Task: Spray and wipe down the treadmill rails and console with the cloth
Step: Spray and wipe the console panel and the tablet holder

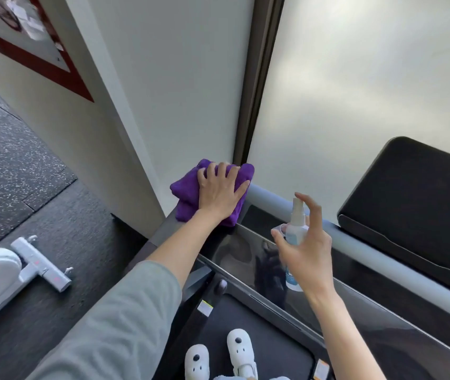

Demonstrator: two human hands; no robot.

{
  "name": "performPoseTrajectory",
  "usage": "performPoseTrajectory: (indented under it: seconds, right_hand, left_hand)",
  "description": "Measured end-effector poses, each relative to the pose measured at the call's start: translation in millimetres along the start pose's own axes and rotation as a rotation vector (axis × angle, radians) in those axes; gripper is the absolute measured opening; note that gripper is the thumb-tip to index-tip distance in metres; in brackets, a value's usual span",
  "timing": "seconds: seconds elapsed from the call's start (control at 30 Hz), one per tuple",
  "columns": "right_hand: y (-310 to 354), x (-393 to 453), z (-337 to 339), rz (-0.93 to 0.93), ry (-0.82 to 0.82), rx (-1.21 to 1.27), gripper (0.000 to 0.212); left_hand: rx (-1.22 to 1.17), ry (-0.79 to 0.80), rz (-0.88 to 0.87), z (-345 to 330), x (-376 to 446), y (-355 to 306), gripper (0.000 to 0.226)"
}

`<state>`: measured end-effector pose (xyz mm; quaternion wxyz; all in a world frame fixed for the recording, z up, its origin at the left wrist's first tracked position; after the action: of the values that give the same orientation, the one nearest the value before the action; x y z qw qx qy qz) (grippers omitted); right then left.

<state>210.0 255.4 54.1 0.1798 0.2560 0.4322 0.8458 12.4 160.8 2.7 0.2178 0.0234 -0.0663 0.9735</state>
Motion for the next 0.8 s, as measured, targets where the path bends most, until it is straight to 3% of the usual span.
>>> performPoseTrajectory:
  seconds: [0.1, 0.23, 0.4, 0.5, 0.67, 0.8]
  right_hand:
    - [2.3, 1.2, -4.9, -0.002, 0.006, 0.021, 0.071]
    - [8.1, 0.8, -8.9, -0.003, -0.008, 0.038, 0.071]
    - [4.3, -7.9, -1.9, -0.038, -0.019, 0.064, 0.073]
    - [-1.3, -13.0, 8.7, -0.041, -0.032, 0.035, 0.074]
    - [-7.8, -12.9, 20.8, -0.044, -0.058, 0.015, 0.073]
    - [-5.8, -13.4, 15.7, -0.039, -0.045, 0.028, 0.073]
  left_hand:
    - [0.013, 0.015, -0.015, -0.1, -20.0, 24.1, 0.059]
    - [-0.096, 0.088, 0.130, 7.5, -40.3, 58.2, 0.059]
    - [0.105, -0.120, 0.016, 9.1, -93.9, 57.3, 0.051]
    - [0.195, -0.139, 0.010, 4.4, -88.3, 49.3, 0.052]
    - [0.031, 0.000, 0.092, 1.0, -29.0, 32.2, 0.050]
    - [-0.103, -0.090, 0.109, 11.3, -35.3, 32.1, 0.039]
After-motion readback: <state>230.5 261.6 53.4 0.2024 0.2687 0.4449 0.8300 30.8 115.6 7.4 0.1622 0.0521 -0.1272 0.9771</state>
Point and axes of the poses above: each hand's wrist, its own x-axis towards the middle knuckle, its own z-axis out of the back of the hand, y = z × x, the point moved 5 cm from there along x, towards the middle knuckle, and after that the axes turned 9 degrees about z, right-handed, at the moved point
